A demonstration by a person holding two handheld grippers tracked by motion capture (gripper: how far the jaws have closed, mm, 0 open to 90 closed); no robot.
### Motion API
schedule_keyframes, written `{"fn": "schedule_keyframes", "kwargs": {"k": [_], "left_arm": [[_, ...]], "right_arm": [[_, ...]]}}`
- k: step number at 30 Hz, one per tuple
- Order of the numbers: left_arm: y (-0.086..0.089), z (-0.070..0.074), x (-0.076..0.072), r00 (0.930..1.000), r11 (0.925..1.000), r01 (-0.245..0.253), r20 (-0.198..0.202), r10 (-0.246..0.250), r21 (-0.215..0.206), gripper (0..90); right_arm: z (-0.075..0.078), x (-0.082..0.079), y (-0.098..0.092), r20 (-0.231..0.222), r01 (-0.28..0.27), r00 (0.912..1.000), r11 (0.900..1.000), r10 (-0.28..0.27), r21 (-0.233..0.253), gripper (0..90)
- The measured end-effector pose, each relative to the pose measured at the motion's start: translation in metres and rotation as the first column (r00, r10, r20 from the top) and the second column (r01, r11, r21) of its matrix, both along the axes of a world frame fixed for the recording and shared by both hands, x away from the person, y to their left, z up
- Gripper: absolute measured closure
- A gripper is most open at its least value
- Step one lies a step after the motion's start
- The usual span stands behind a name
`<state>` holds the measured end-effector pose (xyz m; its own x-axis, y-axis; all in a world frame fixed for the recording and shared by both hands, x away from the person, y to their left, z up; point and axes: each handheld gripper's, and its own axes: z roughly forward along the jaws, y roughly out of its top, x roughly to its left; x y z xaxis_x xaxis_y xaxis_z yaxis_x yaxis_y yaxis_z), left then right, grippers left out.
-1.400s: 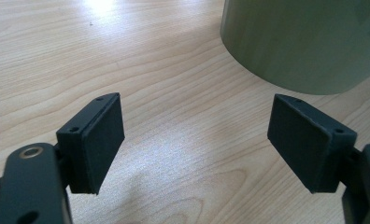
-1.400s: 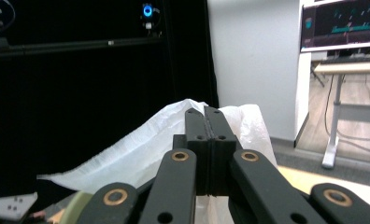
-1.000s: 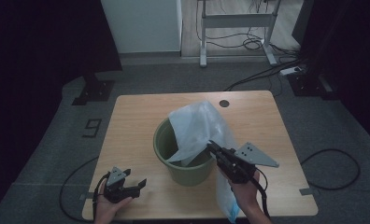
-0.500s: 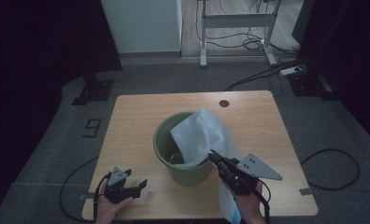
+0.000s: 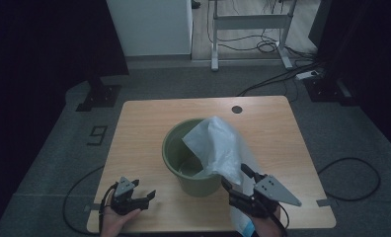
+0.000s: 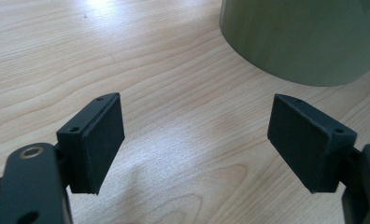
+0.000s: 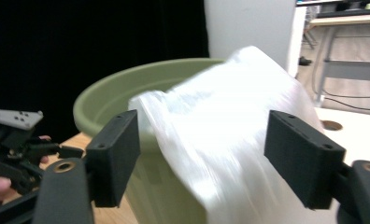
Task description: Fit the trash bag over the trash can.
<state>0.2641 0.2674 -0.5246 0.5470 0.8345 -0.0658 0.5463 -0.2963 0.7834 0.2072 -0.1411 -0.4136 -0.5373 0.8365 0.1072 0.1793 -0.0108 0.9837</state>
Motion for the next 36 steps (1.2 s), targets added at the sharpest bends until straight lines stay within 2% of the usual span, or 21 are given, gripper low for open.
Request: {"fn": "schedule_keyframes", "kwargs": {"k": [3,4,5,8,11,12,14,18,19,20,21,22,23,24,25,28,31,35,36], "left_arm": [[-0.001,0.000,0.000,1.0000,1.0000,0.000,-0.001,0.000,0.001,18.5],[-0.001,-0.001,0.000,1.0000,1.0000,0.002,-0.003,-0.002,0.004,18.5],[-0.001,-0.001,0.000,1.0000,1.0000,0.002,-0.003,-0.002,0.004,18.5],[-0.001,-0.002,0.000,1.0000,1.0000,0.002,-0.005,-0.002,0.007,18.5],[-0.001,-0.002,0.000,1.0000,1.0000,0.002,-0.005,-0.002,0.007,18.5],[-0.001,-0.001,0.000,1.0000,1.0000,0.001,-0.004,-0.001,0.004,18.5],[0.000,-0.001,0.000,1.0000,1.0000,-0.001,-0.003,0.001,0.003,18.5],[0.001,-0.001,0.000,1.0000,1.0000,-0.003,-0.002,0.003,0.000,18.5],[0.002,-0.001,0.000,1.0000,1.0000,-0.004,-0.002,0.004,-0.001,18.5],[0.002,-0.001,0.000,1.0000,1.0000,-0.004,-0.002,0.004,-0.002,18.5],[0.002,-0.001,0.000,1.0000,1.0000,-0.004,-0.002,0.004,-0.001,18.5],[0.002,-0.001,0.000,1.0000,1.0000,-0.004,-0.002,0.004,-0.001,18.5],[0.001,-0.001,0.000,1.0000,1.0000,-0.004,-0.002,0.004,-0.001,18.5],[0.001,0.000,0.000,1.0000,1.0000,-0.002,-0.001,0.002,0.000,18.5],[0.001,0.000,0.000,1.0000,1.0000,-0.002,-0.001,0.002,0.000,18.5],[0.001,0.000,0.000,1.0000,1.0000,-0.003,0.000,0.003,0.000,18.5],[0.001,0.001,-0.001,1.0000,1.0000,-0.007,0.004,0.007,-0.005,18.5],[0.002,0.005,-0.002,0.9999,0.9999,-0.008,0.013,0.008,-0.010,18.5],[0.002,0.005,-0.002,0.9999,0.9999,-0.008,0.013,0.008,-0.010,18.5]], "right_arm": [[-0.006,-0.008,-0.006,-0.002,0.019,0.9998,1.000,-0.019,-0.005,23.4],[-0.016,-0.014,-0.010,-0.019,0.032,0.9993,0.999,-0.033,-0.014,22.3],[-0.016,-0.014,-0.010,-0.019,0.032,0.9993,0.999,-0.033,-0.014,22.3],[-0.033,-0.017,-0.013,-0.057,0.041,0.9975,0.998,-0.043,-0.038,21.3],[-0.050,-0.015,-0.012,-0.099,0.054,0.9934,0.997,-0.058,-0.047,20.5],[-0.057,-0.013,-0.009,-0.108,0.067,0.9912,0.995,-0.075,-0.076,20.0],[-0.060,-0.013,-0.008,-0.109,0.077,0.9903,0.993,-0.086,-0.090,20.1],[-0.076,-0.007,-0.007,-0.150,0.118,0.9795,0.986,-0.135,-0.120,24.1],[-0.079,-0.006,-0.008,-0.158,0.125,0.9768,0.984,-0.145,-0.127,27.2],[-0.083,-0.005,-0.011,-0.164,0.136,0.9738,0.982,-0.157,-0.133,39.8],[-0.085,-0.004,-0.014,-0.169,0.128,0.9742,0.983,-0.149,-0.129,45.4],[-0.085,-0.004,-0.014,-0.169,0.128,0.9742,0.983,-0.149,-0.129,45.4],[-0.086,-0.003,-0.016,-0.171,0.118,0.9758,0.986,-0.137,-0.117,52.0],[-0.088,-0.002,-0.022,-0.170,0.132,0.9740,0.985,-0.150,-0.113,64.4],[-0.088,-0.002,-0.022,-0.170,0.132,0.9740,0.985,-0.150,-0.113,64.4],[-0.089,0.001,-0.029,-0.162,0.156,0.9713,0.980,-0.174,-0.121,78.2],[-0.086,0.004,-0.037,-0.150,0.166,0.9714,0.978,-0.184,-0.126,86.1],[-0.073,0.009,-0.053,-0.104,0.222,0.9669,0.969,-0.233,-0.105,88.5],[-0.073,0.009,-0.053,-0.104,0.222,0.9669,0.969,-0.233,-0.105,88.5]]}}
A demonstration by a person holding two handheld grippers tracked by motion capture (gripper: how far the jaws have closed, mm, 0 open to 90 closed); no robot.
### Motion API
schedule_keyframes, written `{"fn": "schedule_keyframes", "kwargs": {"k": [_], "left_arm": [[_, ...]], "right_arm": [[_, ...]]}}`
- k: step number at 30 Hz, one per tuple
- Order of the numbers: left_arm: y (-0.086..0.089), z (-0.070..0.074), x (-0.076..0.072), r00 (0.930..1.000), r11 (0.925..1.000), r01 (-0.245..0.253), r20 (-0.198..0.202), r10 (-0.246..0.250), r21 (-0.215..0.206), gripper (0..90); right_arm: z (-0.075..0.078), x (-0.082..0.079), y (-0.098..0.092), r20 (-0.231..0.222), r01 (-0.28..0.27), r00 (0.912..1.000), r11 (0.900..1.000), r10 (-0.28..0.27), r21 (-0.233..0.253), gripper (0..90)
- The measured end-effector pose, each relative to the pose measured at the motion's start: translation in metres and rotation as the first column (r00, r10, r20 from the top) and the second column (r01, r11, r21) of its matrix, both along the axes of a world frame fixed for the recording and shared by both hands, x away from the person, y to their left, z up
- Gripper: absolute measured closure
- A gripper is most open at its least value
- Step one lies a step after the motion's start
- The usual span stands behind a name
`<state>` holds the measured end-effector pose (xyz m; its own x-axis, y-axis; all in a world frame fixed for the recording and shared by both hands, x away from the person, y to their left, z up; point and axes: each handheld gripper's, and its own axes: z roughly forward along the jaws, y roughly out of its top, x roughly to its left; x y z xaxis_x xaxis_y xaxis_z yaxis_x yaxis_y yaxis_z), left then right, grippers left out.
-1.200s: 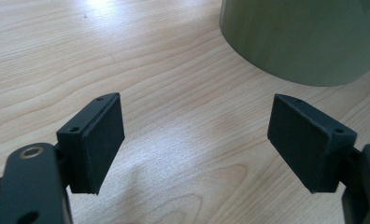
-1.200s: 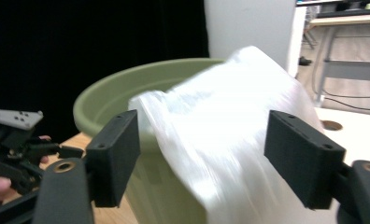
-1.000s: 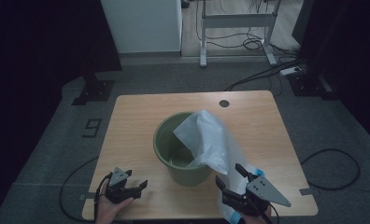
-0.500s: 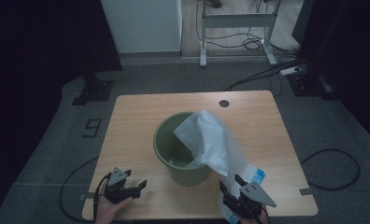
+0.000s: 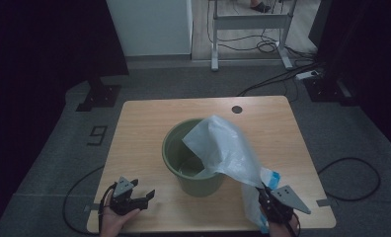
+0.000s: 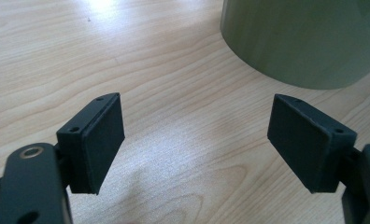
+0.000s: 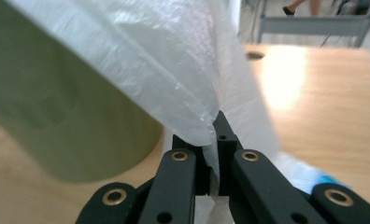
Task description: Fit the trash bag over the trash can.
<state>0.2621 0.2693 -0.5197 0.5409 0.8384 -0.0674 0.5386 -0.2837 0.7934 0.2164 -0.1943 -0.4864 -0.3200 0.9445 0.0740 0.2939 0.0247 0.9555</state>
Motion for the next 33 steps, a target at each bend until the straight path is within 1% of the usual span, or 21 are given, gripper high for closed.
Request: {"fn": "schedule_keyframes", "kwargs": {"k": [3,4,5,8,9,10,11,12,14,15,17,18,21,22,23,24,25,26,27,29,33], "left_arm": [[0.000,0.008,-0.002,0.9999,0.9996,-0.006,0.008,0.006,-0.027,18.7],[-0.001,0.014,-0.003,0.9998,0.9992,-0.010,0.017,0.010,-0.039,19.1],[-0.001,0.014,-0.003,0.9998,0.9992,-0.010,0.017,0.010,-0.039,19.4],[-0.004,0.023,-0.005,0.9995,0.9983,-0.011,0.027,0.013,-0.057,19.6],[-0.005,0.027,-0.006,0.9994,0.9980,-0.011,0.031,0.013,-0.061,19.7],[-0.007,0.033,-0.008,0.9990,0.9976,-0.009,0.042,0.012,-0.068,20.0],[-0.007,0.033,-0.008,0.9990,0.9976,-0.009,0.042,0.012,-0.068,20.1],[-0.008,0.036,-0.009,0.9988,0.9974,-0.005,0.049,0.009,-0.072,20.1],[-0.010,0.040,-0.011,0.9984,0.9969,0.000,0.056,0.004,-0.078,20.1],[-0.010,0.042,-0.011,0.9982,0.9967,0.002,0.059,0.002,-0.082,20.3],[-0.012,0.045,-0.012,0.9979,0.9961,0.003,0.064,0.003,-0.088,20.3],[-0.012,0.048,-0.013,0.9975,0.9961,0.001,0.070,0.005,-0.088,20.4],[-0.013,0.053,-0.015,0.9970,0.9957,-0.003,0.077,0.011,-0.092,20.7],[-0.014,0.056,-0.015,0.9967,0.9961,-0.015,0.079,0.022,-0.087,21.1],[-0.015,0.058,-0.016,0.9962,0.9966,-0.026,0.081,0.032,-0.078,21.1],[-0.015,0.061,-0.017,0.9958,0.9964,-0.033,0.083,0.040,-0.078,21.3],[-0.016,0.064,-0.018,0.9953,0.9958,-0.039,0.086,0.046,-0.082,21.3],[-0.016,0.067,-0.019,0.9946,0.9954,-0.044,0.090,0.052,-0.085,21.4],[-0.016,0.070,-0.021,0.9939,0.9951,-0.047,0.096,0.055,-0.087,21.4],[-0.017,0.077,-0.023,0.9928,0.9937,-0.045,0.106,0.056,-0.102,21.6],[-0.018,0.089,-0.027,0.9899,0.9910,-0.034,0.132,0.051,-0.129,21.9]], "right_arm": [[0.017,0.005,-0.011,0.049,0.036,0.9981,0.999,-0.037,0.023,88.5],[0.029,0.008,-0.015,0.087,0.049,0.9948,0.998,-0.053,0.038,88.5],[0.029,0.008,-0.015,0.087,0.049,0.9948,0.998,-0.053,0.038,88.5],[0.047,0.013,-0.018,0.134,0.053,0.9890,0.996,-0.062,0.067,88.5],[0.053,0.015,-0.019,0.149,0.051,0.9869,0.996,-0.062,0.079,88.5],[0.065,0.019,-0.017,0.178,0.046,0.9821,0.994,-0.062,0.094,88.5],[0.065,0.019,-0.017,0.178,0.046,0.9821,0.994,-0.062,0.094,88.5],[0.076,0.021,-0.015,0.203,0.032,0.9779,0.995,-0.052,0.099,88.5],[0.081,0.022,-0.013,0.219,0.026,0.9747,0.995,-0.046,0.098,88.5],[0.090,0.023,-0.009,0.245,0.010,0.9690,0.995,-0.034,0.097,88.5],[0.094,0.023,-0.007,0.256,0.002,0.9662,0.995,-0.027,0.097,88.5],[0.100,0.023,-0.003,0.275,-0.011,0.9612,0.995,-0.016,0.096,88.5],[0.106,0.023,0.001,0.289,-0.028,0.9572,0.995,-0.001,0.095,88.5],[0.111,0.023,0.006,0.303,-0.045,0.9529,0.995,0.016,0.090,88.5],[0.111,0.023,0.006,0.303,-0.045,0.9529,0.995,0.016,0.090,88.5],[0.114,0.022,0.012,0.312,-0.067,0.9492,0.994,0.038,0.084,88.5],[0.114,0.022,0.012,0.312,-0.067,0.9492,0.994,0.038,0.084,88.5],[0.115,0.022,0.019,0.316,-0.090,0.9467,0.993,0.062,0.073,88.5],[0.115,0.022,0.019,0.316,-0.090,0.9467,0.993,0.062,0.073,88.5],[0.113,0.023,0.031,0.314,-0.121,0.9444,0.991,0.097,0.056,88.5],[0.109,0.027,0.043,0.299,-0.154,0.9449,0.987,0.134,0.044,88.5]]}}
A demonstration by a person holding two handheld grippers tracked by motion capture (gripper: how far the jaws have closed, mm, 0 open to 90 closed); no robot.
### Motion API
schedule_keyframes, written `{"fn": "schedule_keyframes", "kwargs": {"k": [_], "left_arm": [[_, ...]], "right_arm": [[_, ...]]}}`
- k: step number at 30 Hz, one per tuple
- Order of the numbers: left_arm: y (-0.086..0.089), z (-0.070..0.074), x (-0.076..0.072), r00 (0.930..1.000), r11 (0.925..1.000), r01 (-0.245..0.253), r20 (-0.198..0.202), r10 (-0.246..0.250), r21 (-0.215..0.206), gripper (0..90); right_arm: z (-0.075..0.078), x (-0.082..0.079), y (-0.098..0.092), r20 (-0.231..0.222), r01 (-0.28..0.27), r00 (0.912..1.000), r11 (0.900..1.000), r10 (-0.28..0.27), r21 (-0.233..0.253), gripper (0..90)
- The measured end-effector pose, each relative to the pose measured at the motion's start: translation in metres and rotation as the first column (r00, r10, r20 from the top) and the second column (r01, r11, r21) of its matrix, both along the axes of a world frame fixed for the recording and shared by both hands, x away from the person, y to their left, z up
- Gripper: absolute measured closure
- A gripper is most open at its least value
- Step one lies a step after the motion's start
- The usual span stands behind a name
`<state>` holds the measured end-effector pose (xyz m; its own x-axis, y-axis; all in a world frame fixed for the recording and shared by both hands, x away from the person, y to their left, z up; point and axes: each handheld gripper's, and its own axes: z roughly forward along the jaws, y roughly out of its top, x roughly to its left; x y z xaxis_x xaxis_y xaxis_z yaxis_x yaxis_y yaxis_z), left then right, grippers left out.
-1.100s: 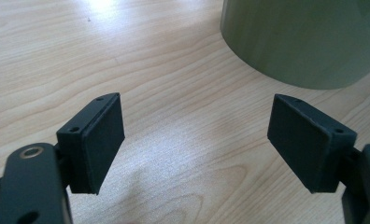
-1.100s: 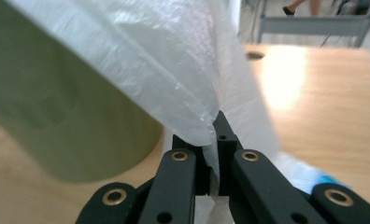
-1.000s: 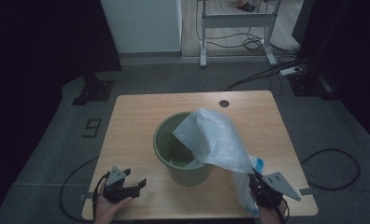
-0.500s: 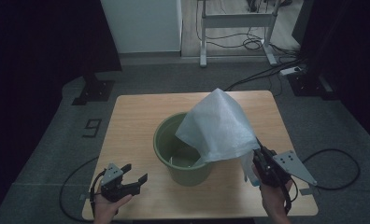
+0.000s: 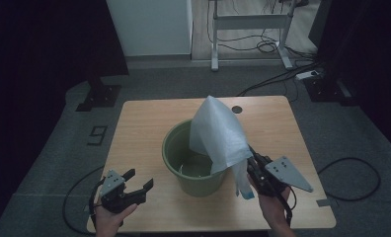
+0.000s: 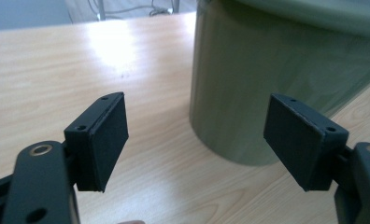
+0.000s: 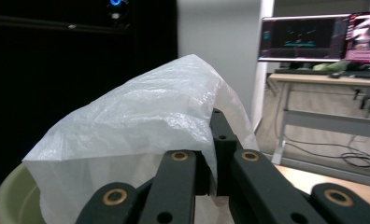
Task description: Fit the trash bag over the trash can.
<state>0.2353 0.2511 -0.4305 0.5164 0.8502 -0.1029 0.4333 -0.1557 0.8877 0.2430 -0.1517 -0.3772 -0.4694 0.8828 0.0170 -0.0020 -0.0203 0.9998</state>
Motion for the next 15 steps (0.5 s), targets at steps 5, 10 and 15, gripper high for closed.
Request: {"fn": "schedule_keyframes", "kwargs": {"k": [5,10,15], "left_arm": [[-0.006,0.011,-0.001,0.9998,0.9994,0.015,0.016,-0.015,-0.032,22.7],[-0.013,0.019,-0.002,0.9991,0.9980,0.034,0.027,-0.033,-0.053,23.5],[-0.028,0.035,-0.001,0.9977,0.9968,0.054,0.043,-0.052,-0.059,24.1]], "right_arm": [[-0.006,0.005,0.019,-0.028,-0.054,0.9982,0.998,0.052,-0.037,88.4],[-0.010,0.005,0.028,-0.043,-0.083,0.9958,0.995,0.081,-0.057,88.0],[-0.014,0.000,0.038,-0.053,-0.117,0.9923,0.988,0.112,-0.098,86.3]]}}
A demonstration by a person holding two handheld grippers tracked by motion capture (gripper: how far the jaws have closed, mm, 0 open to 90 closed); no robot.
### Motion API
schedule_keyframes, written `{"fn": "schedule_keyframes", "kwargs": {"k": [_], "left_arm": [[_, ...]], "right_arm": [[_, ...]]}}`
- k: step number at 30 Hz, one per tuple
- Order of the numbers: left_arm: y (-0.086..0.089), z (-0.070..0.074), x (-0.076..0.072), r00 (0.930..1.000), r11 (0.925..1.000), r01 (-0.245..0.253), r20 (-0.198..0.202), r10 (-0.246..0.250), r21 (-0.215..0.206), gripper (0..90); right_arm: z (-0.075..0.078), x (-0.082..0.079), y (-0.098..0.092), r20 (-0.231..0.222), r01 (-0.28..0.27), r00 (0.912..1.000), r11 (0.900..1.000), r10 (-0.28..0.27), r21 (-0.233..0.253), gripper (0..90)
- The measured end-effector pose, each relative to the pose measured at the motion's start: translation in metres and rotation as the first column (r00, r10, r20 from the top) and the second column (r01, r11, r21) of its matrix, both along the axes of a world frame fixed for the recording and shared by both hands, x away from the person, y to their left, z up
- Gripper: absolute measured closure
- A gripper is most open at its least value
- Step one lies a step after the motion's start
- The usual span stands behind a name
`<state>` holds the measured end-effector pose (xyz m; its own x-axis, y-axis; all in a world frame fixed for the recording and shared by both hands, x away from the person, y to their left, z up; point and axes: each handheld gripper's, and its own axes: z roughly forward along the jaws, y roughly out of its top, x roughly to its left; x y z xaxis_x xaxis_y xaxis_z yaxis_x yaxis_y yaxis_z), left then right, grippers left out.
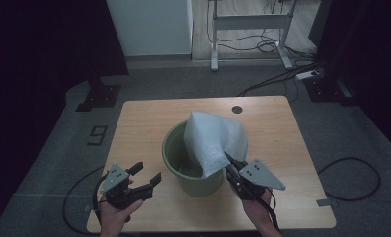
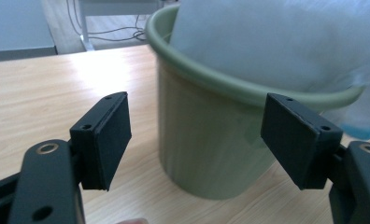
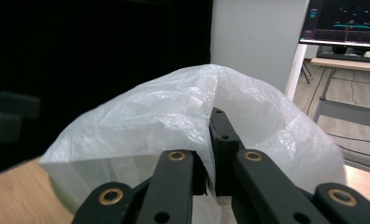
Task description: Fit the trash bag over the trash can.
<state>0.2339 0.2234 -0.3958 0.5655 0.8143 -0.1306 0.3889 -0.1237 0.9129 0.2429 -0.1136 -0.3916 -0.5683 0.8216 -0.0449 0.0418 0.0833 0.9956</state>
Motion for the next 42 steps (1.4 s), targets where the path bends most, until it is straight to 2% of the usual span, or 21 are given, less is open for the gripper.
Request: {"fn": "schedule_keyframes", "kwargs": {"k": [7,10,20,26,31,36,42], "left_arm": [[-0.012,0.012,0.004,1.0000,0.9999,-0.003,-0.003,0.003,-0.010,23.8],[-0.018,0.019,0.004,0.9998,0.9990,-0.018,-0.001,0.018,-0.042,23.3],[-0.030,0.028,0.003,0.9992,0.9969,-0.031,0.022,0.033,-0.073,21.5],[-0.045,0.035,0.000,0.9995,0.9968,0.005,0.031,-0.002,-0.079,20.8],[-0.054,0.040,0.001,0.9994,0.9968,0.015,0.033,-0.013,-0.078,20.7],[-0.065,0.044,0.004,0.9996,0.9969,0.018,0.025,-0.016,-0.076,20.7],[-0.080,0.046,0.007,0.9985,0.9956,0.054,0.015,-0.053,-0.077,20.9]], "right_arm": [[-0.002,-0.001,0.004,-0.002,-0.014,0.9999,1.000,0.014,-0.012,86.1],[-0.003,-0.002,0.007,-0.003,-0.022,0.9998,1.000,0.022,-0.022,85.9],[-0.002,-0.002,0.009,-0.002,-0.021,0.9998,0.999,0.021,-0.035,85.7],[0.001,-0.001,0.014,-0.006,-0.030,0.9995,0.998,0.029,-0.056,85.3],[0.002,0.000,0.017,-0.009,-0.034,0.9994,0.997,0.033,-0.066,85.3],[0.002,-0.001,0.022,-0.013,-0.040,0.9992,0.996,0.039,-0.080,84.8],[0.002,0.000,0.023,-0.014,-0.042,0.9991,0.996,0.041,-0.084,84.7]]}}
